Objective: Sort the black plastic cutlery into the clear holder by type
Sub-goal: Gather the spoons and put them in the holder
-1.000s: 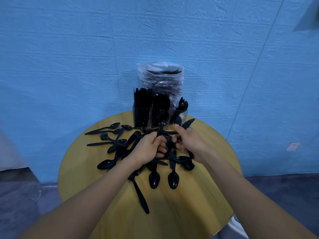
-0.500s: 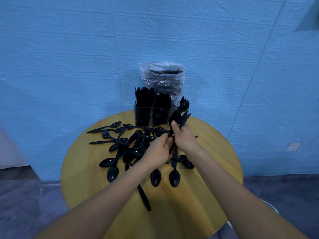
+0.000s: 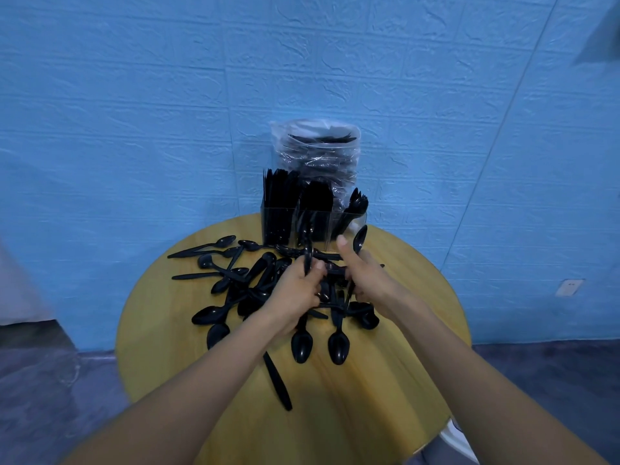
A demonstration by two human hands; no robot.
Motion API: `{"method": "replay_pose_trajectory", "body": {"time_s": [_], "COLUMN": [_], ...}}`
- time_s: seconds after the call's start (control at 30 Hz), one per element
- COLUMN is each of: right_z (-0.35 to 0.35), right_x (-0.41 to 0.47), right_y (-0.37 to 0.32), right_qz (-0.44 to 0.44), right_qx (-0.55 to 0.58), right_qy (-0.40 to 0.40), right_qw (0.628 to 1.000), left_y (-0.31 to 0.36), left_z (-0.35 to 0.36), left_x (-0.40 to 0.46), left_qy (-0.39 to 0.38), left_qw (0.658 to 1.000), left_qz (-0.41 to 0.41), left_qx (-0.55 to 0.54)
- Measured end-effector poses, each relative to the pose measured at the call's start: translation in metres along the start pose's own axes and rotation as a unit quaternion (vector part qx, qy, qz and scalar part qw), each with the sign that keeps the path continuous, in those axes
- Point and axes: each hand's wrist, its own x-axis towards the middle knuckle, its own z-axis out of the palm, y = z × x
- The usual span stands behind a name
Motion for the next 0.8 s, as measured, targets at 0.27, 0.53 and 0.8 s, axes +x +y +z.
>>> {"method": "replay_pose_trajectory", "body": {"time_s": [0.27,0.53,0.8], "right_z": [0.011,0.011,0.006], "right_x": [-0.004,-0.009,-0.015], "right_y": [-0.005,-0.013,-0.023], "right_qz": [-0.052,-0.055,-0.017], "right_qx": [-0.026,-0.087,-0.046], "right_qy": [0.039,0.018,-0.012], "right_qw": [0.998,0.995,0.999], "left_y": [0.004,0.008,0.010], "left_z": [0.018,0.020,0.018], "left_x": [-0.009,-0.013,-0.015], "left_qy": [-0.094,-0.086,-0.113], "left_qw": [0.995,0.995,0.993], "left_qz": [-0.033,-0.043,-0.030], "left_qx": [0.021,0.039,-0.009]}}
